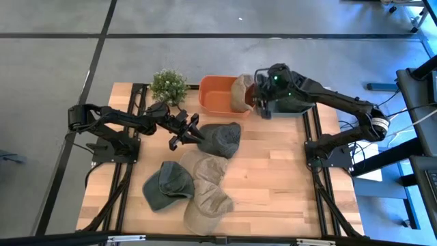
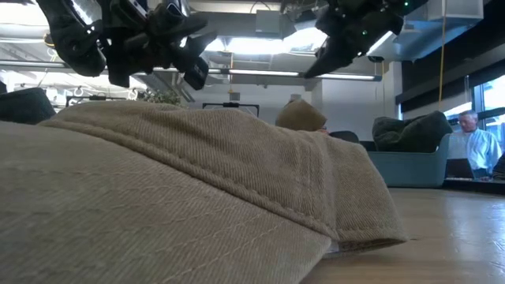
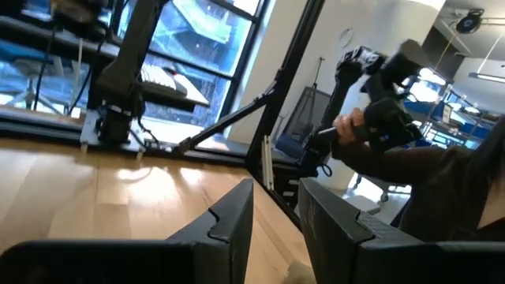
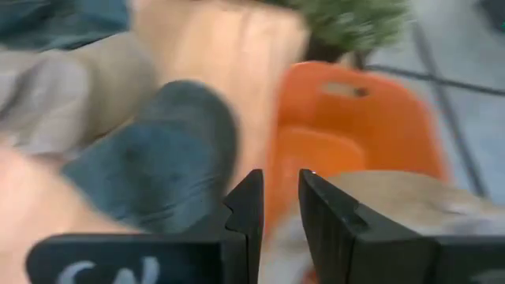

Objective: Pick & Place hat
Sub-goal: Put the top black cap into the blue bin

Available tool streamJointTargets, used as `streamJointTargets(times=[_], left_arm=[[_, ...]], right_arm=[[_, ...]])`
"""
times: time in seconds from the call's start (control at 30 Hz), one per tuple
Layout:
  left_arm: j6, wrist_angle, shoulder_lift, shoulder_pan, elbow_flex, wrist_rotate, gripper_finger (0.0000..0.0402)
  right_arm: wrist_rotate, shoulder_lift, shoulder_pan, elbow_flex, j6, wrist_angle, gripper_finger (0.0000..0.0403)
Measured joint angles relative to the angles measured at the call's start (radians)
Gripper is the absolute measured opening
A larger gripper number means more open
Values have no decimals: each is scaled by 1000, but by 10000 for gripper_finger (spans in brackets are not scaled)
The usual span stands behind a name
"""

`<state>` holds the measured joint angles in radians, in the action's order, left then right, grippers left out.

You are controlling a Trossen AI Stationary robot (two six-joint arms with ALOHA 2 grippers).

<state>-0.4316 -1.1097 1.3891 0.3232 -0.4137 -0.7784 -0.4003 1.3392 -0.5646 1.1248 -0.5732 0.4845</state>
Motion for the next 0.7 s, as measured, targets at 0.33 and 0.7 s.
streamJointTargets(times=[0.33, 0.7], left_arm=[[68, 107, 0, -34, 0, 67, 100], [97, 104, 0, -75, 0, 115, 100]], right_arm=[[4, 0, 228, -100, 150, 16, 84], [222, 1, 333, -541, 460, -718, 84]])
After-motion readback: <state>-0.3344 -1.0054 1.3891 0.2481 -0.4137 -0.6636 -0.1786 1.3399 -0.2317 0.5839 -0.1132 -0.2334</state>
